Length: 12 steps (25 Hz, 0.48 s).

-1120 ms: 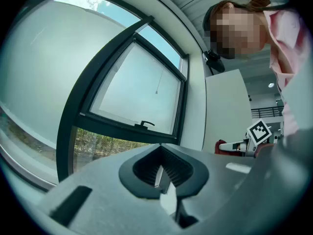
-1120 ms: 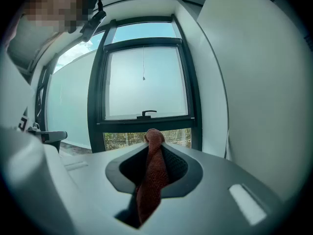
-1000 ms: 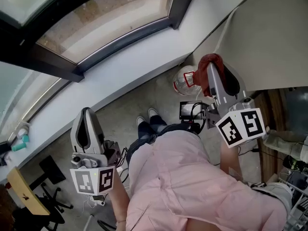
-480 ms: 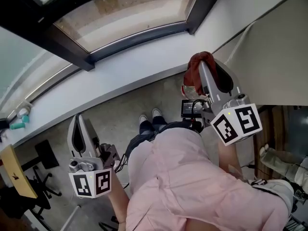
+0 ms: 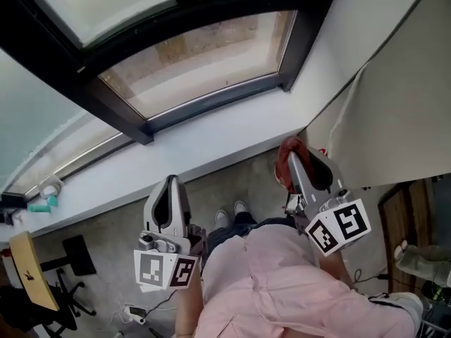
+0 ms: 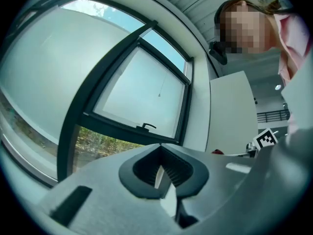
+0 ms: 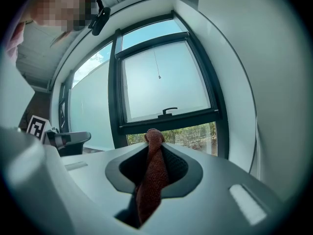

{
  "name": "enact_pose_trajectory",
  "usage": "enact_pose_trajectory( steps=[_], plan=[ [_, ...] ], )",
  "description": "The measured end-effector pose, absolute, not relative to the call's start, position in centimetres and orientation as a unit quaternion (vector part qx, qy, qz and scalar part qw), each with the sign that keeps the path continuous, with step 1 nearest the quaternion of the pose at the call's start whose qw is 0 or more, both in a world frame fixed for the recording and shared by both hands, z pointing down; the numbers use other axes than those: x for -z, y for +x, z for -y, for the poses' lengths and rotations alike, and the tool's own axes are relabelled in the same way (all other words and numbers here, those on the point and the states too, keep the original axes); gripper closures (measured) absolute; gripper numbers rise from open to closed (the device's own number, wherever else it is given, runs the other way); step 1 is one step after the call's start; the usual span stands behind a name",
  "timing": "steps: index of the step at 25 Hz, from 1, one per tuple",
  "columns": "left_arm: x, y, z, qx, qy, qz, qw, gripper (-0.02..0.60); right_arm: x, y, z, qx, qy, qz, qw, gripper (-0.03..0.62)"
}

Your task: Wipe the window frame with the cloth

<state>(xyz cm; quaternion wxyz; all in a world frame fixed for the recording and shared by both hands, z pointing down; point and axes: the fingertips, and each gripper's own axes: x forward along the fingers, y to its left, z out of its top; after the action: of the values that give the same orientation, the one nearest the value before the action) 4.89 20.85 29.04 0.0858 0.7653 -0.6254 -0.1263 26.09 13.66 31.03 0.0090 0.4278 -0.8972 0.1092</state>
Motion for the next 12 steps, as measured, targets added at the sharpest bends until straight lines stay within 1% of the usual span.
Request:
enact_pose_trajectory(
  steps=[4, 7, 12],
  plan=[
    [-27.7, 9.0, -19.1, 0.143, 0.814, 0.555, 0.092, 0.584, -31.6, 25.1, -14.8, -0.113, 0.433, 0.894, 0.029, 0.528],
    [-27.0, 8.9, -19.4, 0.131, 0.812, 0.561, 0.094, 0.584, -31.5, 23.2, -14.4, -0.123, 0.41, 0.903, 0.038, 0.527],
    [-25.7, 9.1, -18.9, 0.13, 0.809, 0.568, 0.082, 0.584, -29.4, 24.1, -13.8, -0.112, 0.413, 0.904, 0.025, 0.526]
  ],
)
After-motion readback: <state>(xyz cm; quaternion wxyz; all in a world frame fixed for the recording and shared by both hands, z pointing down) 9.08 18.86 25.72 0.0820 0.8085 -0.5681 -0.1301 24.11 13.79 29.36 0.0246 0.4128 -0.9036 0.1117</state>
